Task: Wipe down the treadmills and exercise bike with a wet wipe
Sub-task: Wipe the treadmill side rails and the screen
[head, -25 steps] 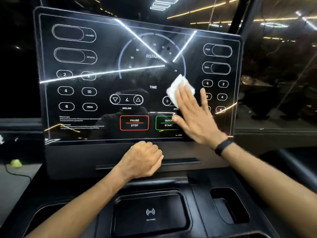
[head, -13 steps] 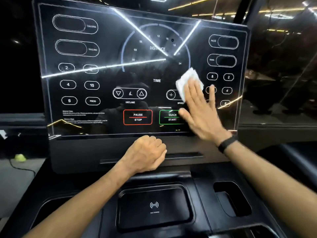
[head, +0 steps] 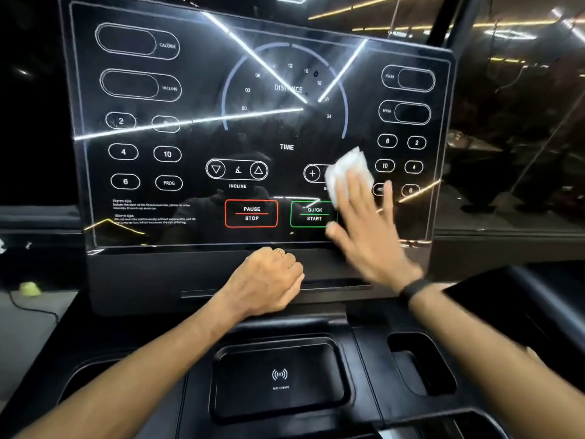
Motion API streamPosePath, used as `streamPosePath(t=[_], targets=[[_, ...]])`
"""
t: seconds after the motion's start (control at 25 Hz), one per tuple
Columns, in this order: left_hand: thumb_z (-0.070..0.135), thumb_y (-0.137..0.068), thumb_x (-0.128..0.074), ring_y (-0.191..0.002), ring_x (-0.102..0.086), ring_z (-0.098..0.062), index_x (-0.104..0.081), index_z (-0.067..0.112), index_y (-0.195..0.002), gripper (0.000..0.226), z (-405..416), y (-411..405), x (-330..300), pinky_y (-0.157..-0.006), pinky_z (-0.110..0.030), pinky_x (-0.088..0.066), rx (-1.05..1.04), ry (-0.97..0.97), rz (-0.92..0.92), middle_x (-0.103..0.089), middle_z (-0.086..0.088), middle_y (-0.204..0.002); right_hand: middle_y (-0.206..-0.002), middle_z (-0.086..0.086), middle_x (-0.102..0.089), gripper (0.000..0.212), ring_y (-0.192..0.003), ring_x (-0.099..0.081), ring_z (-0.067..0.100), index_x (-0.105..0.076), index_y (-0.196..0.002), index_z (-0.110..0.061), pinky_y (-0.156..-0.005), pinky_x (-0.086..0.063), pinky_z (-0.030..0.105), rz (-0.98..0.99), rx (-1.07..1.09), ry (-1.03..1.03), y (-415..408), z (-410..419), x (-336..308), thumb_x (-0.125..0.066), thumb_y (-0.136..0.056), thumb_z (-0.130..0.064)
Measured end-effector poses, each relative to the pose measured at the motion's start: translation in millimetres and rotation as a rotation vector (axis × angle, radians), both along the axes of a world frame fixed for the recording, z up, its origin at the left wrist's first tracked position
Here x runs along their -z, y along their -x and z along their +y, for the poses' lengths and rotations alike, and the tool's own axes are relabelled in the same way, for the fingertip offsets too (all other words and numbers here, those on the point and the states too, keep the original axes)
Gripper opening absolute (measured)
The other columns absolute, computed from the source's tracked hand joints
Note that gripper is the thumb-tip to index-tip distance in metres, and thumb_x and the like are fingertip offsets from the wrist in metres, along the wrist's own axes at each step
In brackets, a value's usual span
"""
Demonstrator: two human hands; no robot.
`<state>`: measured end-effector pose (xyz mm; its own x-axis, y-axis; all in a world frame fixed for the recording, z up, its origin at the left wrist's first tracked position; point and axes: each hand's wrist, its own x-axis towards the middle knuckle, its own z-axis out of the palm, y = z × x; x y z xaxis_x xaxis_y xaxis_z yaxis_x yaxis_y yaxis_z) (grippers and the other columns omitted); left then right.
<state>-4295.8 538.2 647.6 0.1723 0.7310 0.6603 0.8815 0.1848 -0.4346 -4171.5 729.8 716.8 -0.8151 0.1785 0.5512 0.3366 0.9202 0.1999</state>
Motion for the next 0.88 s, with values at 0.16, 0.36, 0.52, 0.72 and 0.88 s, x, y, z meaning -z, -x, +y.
streamPosePath(t=[0.16, 0.36, 0.52, 0.72, 0.88], targets=[[0.031, -0.097, -0.047, -0.058, -0.049, -0.022, -0.053, 0.017, -0.07, 0.031, 0.5, -2.1, 0.9, -0.054, -0.037, -0.043, -0.001, 0.011, -0.007, -0.052, -0.003, -0.066, -0.169, 0.007, -0.009, 0.072, -0.156, -0.005, 0.018, -0.012, -0.161, -0.017, -0.123, 0.012, 0.049, -0.196, -0.112, -0.154, -58.0, 4.1, 65.5, -0.014, -0.104, -0.061], [0.03, -0.094, -0.047, -0.054, -0.05, -0.022, -0.053, 0.017, -0.065, 0.032, 4.0, -1.0, -3.7, -0.052, -0.037, -0.044, 0.061, 0.037, -0.071, -0.052, -0.002, -0.062, -0.168, 0.011, 0.005, 0.082, -0.155, 0.012, 0.018, -0.003, -0.16, -0.009, -0.12, 0.02, 0.051, 0.219, 0.335, 0.331, -31.9, 44.5, 1.8, -0.006, -0.098, -0.062], [0.031, -0.089, -0.046, -0.052, -0.055, -0.022, -0.059, 0.018, -0.063, 0.031, 21.1, -8.4, -9.4, -0.052, -0.034, -0.042, 0.123, 0.122, -0.052, -0.057, 0.0, -0.06, -0.168, 0.012, -0.003, 0.078, -0.156, 0.003, 0.023, -0.012, -0.16, -0.008, -0.123, 0.01, 0.05, -0.048, -0.042, 0.078, -17.9, -23.6, 33.4, -0.013, -0.103, -0.061], [0.031, -0.091, -0.046, -0.05, -0.053, -0.021, -0.054, 0.018, -0.061, 0.033, 34.5, -10.9, -6.5, -0.051, -0.033, -0.043, 0.17, 0.128, -0.093, -0.055, 0.001, -0.057, -0.168, 0.01, 0.001, 0.079, -0.155, 0.008, 0.015, -0.009, -0.16, -0.009, -0.121, 0.018, 0.046, 0.115, 0.22, 0.219, -38.9, 29.9, 30.3, -0.008, -0.101, -0.062], [0.031, -0.091, -0.047, -0.049, -0.05, -0.02, -0.053, 0.019, -0.06, 0.034, 33.5, -12.3, -6.8, -0.05, -0.033, -0.039, 0.141, 0.11, -0.073, -0.052, 0.001, -0.055, -0.167, 0.014, 0.014, 0.091, -0.152, 0.022, 0.018, 0.005, -0.159, -0.004, -0.122, 0.015, 0.049, 0.218, 0.291, 0.485, -48.1, -7.7, 71.0, 0.009, -0.094, -0.068]])
